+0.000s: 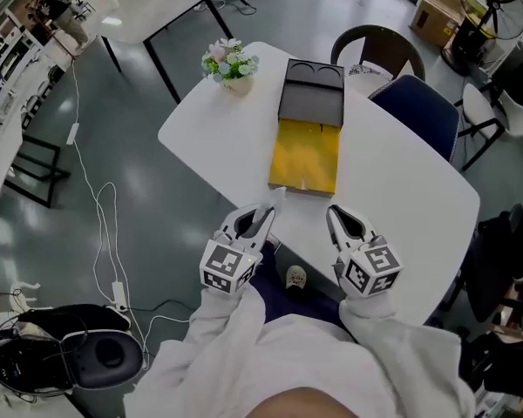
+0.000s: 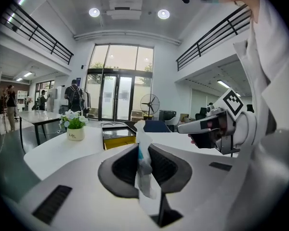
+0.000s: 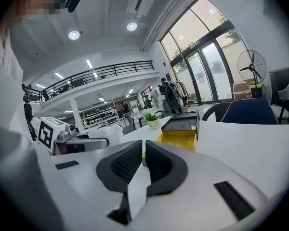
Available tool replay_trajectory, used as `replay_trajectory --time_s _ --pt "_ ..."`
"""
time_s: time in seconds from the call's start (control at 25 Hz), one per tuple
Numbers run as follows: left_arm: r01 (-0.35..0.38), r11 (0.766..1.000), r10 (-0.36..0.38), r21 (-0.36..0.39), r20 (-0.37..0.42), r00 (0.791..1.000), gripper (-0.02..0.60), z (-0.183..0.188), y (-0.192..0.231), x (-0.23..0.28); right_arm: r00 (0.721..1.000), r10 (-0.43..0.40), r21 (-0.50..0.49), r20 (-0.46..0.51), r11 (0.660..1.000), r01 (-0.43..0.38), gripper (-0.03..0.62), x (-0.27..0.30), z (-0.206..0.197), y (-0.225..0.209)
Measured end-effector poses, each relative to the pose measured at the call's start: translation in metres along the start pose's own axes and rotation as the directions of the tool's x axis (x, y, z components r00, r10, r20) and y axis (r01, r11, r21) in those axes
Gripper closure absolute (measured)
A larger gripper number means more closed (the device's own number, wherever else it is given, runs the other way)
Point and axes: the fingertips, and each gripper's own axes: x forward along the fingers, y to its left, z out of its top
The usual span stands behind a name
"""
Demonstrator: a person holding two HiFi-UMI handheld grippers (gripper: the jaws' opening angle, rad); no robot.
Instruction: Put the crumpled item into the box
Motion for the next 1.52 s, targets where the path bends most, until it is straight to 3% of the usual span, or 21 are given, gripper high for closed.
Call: replay_trajectory --time_s 0.48,0.88,1.04,1.24,1.52 --pt "0.187 0.982 -0.186 0.014 -0.04 0.982 0.531 0.034 0.042 0.059 0.984 -0.175 0.077 0.031 0.982 0.173 0.551 0.023 0.024 -0.015" --pt "0.327 0.939 -0.334 -0.102 -0.063 0.94 0.531 0.038 0.055 0.109 0.963 -0.268 0.089 0.028 0.96 0.265 0.551 0.037 0.031 -0.018" --pt "0.385 0.904 -0.404 -0.184 -0.079 0.911 0.531 0.034 0.049 0.132 0.956 -0.293 0.095 0.023 0.952 0.29 0.551 0.039 0.032 -0.023" --pt "0.439 0.869 -0.48 -0.23 -0.171 0.861 0.531 0.018 0.042 0.157 0.948 -0.316 0.114 0.021 0.943 0.312 0.551 0.045 0.032 -0.029" --pt "0.449 0.834 -0.537 -0.32 -0.286 0.794 0.531 -0.013 0.038 0.182 0.94 -0.341 0.127 0.008 0.933 0.337 0.551 0.049 0.027 -0.036"
